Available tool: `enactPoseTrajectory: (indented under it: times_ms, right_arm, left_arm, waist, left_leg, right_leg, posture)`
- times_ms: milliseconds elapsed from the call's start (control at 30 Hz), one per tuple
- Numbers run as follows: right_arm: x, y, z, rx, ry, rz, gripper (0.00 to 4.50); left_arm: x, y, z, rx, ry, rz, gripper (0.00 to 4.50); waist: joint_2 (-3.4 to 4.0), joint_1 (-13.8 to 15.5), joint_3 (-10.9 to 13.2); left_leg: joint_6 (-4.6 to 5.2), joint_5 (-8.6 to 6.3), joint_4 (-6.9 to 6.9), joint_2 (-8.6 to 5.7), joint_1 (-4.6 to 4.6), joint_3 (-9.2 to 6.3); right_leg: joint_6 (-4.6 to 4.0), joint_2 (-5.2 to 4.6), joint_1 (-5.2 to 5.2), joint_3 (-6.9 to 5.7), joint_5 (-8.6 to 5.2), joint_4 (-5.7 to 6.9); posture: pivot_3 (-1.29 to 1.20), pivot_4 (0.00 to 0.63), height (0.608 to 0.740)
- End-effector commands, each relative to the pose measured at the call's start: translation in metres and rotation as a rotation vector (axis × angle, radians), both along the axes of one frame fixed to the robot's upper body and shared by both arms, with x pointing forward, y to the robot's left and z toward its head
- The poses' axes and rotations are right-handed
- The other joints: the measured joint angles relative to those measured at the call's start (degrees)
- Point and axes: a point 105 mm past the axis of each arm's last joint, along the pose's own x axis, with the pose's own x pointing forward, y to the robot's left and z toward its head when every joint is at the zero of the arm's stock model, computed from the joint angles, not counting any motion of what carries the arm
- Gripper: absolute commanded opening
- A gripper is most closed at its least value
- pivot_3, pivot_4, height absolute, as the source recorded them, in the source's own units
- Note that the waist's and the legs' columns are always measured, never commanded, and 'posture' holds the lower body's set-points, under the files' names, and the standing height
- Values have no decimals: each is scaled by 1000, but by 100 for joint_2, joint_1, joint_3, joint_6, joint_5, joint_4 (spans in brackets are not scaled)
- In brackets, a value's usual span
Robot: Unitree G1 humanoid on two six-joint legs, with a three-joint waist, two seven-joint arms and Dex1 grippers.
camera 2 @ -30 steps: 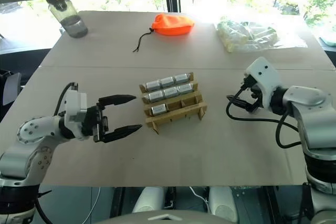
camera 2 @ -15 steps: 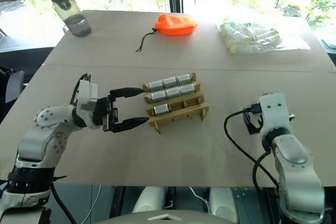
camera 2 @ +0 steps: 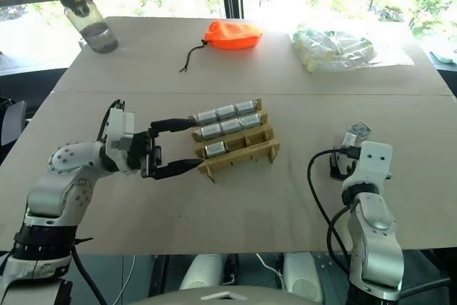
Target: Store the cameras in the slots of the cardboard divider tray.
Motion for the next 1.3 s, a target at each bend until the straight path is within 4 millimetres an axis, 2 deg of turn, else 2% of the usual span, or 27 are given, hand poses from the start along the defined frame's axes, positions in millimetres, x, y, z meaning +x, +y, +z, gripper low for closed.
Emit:
enactPoseTrajectory:
  times_ms: [33,133,233,300,367,400,433,667,767,900,967,1033,1167,1233,1300]
  right_arm:
    - [6,-2,11,-8,-69,-2,4419]
    - [12,-2,10,-20,-80,9,4419]
    - [18,-2,10,-31,-90,21,3672]
    - [19,-2,11,-41,-97,26,2783]
    - [20,-1,11,-55,-104,40,1705]
    - [20,1,12,-70,-108,58,1378]
    - [21,3,12,-81,-111,70,781]
    - [21,22,10,-207,-108,225,741]
    - [29,43,24,-213,-146,406,741]
    - [42,71,60,-210,-280,665,741]
    - [47,84,76,-299,-330,802,741]
    - [50,91,81,-335,-341,900,741]
    - [55,119,93,-408,-354,1227,741]
    - [58,130,97,-413,-358,1336,741]
    - [50,153,93,-435,-332,1568,741]
  left_arm:
    - [-4,1,9,11,-51,-1,4500]
    - [-5,2,9,11,-52,1,4500]
    - [-4,4,11,13,-57,10,4500]
    - [-4,4,11,16,-59,13,4500]
    - [-3,5,11,17,-63,20,4500]
    - [-3,6,12,18,-64,23,4500]
    - [-3,6,12,18,-65,25,4500]
    - [-4,8,12,16,-75,39,4500]
    - [-4,10,15,14,-85,60,4500]
    - [-6,12,17,15,-92,77,4500]
    - [-7,12,18,8,-97,90,4500]
    - [-7,12,19,0,-99,103,4500]
    - [-12,15,18,-24,-87,138,4500]
    - [-13,17,19,-40,-84,159,4500]
    - [-17,20,17,-46,-45,181,4500]
  waist:
    - [0,-1,0]
    - [0,1,0]
    - [0,0,0]
    - [0,2,0]
    - [0,2,0]
    - [0,1,0]
    - [0,1,0]
    - [0,1,0]
    - [0,-7,0]
    - [-2,-16,2]
    - [-2,-8,2]
    - [-3,3,2]
    - [-7,-1,2]
    - [-7,-4,4]
    - [-8,-21,5]
  left_leg:
    - [0,0,-1,0,0,0]
    - [0,0,-2,1,1,-2]
    - [0,0,-1,1,3,1]
    - [0,0,-2,1,4,0]
    - [0,0,-3,1,3,0]
    - [0,0,-3,1,3,1]
    - [0,0,-3,1,3,2]
    - [1,0,-3,1,4,3]
    - [1,0,-2,5,6,7]
    - [2,0,-3,3,29,31]
    - [3,-1,-4,4,33,35]
    - [3,-1,-6,3,35,37]
    - [5,-2,-8,3,33,43]
    - [9,-4,-9,4,34,45]
    - [9,-5,-9,6,34,45]
  right_leg:
    - [0,0,0,0,0,0]
    - [0,0,0,-1,0,2]
    - [0,0,0,1,0,4]
    - [0,0,0,1,0,4]
    - [-1,0,0,1,0,4]
    - [0,0,0,2,0,3]
    - [0,0,0,3,0,3]
    - [0,0,0,4,0,4]
    - [0,0,0,7,0,5]
    - [0,2,1,30,0,19]
    - [0,3,2,35,0,23]
    - [0,3,1,36,0,23]
    - [-2,0,1,39,1,21]
    - [-2,0,0,41,1,20]
    - [-3,1,-1,40,2,21]
  posture:
    - [0,150,726]
    - [0,150,726]
    - [0,150,726]
    - [0,150,726]
    - [0,150,726]
    - [0,150,726]
    - [0,150,726]
    - [0,150,726]
    - [0,150,726]
    - [0,150,726]
    - [0,150,726]
    - [0,150,726]
    - [0,150,726]
    - [0,150,726]
    - [0,150,726]
